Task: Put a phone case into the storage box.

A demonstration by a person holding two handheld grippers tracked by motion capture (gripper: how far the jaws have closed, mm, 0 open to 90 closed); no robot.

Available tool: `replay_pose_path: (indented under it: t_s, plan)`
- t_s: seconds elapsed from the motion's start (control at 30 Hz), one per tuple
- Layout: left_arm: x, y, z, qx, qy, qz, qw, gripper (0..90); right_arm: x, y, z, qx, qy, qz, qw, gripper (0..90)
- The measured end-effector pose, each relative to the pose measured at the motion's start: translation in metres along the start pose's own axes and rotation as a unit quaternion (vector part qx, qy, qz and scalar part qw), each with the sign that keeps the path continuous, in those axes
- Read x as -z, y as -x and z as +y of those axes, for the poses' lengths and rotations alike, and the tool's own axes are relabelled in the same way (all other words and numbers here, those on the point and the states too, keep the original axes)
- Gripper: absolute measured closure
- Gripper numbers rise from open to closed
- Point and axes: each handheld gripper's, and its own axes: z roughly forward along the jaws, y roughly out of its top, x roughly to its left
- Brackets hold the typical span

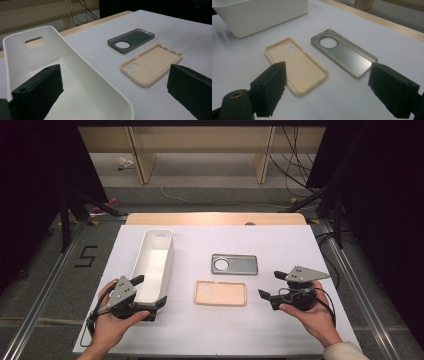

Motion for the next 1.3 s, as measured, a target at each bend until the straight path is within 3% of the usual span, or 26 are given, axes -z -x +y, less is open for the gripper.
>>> replay_pose_path:
  t_s: [0.3,0.43,0.6,0.87,0.93,1.1,1.3]
  plan:
    - [0.001,0.000,0.001,0.000,0.003,0.000,1.0000,0.0,-0.003,0.004,0.002,-0.006,0.004,-0.006,1.0000,15.9]
    - [0.000,0.000,0.001,-0.001,0.004,-0.001,1.0000,0.0,-0.009,0.006,0.006,0.006,0.001,-0.001,1.0000,18.7]
    - [0.000,0.001,0.001,0.001,0.004,-0.001,1.0000,0.0,-0.022,0.012,0.015,0.024,-0.010,0.001,0.9997,36.6]
    - [0.000,0.000,0.001,0.001,0.004,-0.001,1.0000,0.0,-0.050,0.026,0.032,0.022,-0.037,0.001,0.9991,71.4]
    - [0.000,0.000,0.001,-0.001,0.003,-0.001,1.0000,0.0,-0.057,0.029,0.036,0.021,-0.051,-0.007,0.9985,79.9]
    - [0.000,0.000,0.001,0.001,0.003,-0.002,1.0000,0.0,-0.073,0.038,0.041,0.019,-0.090,-0.021,0.9955,90.0]
    - [0.000,0.000,0.001,0.001,0.003,-0.002,1.0000,0.0,-0.090,0.049,0.042,0.010,-0.135,-0.037,0.9901,90.0]
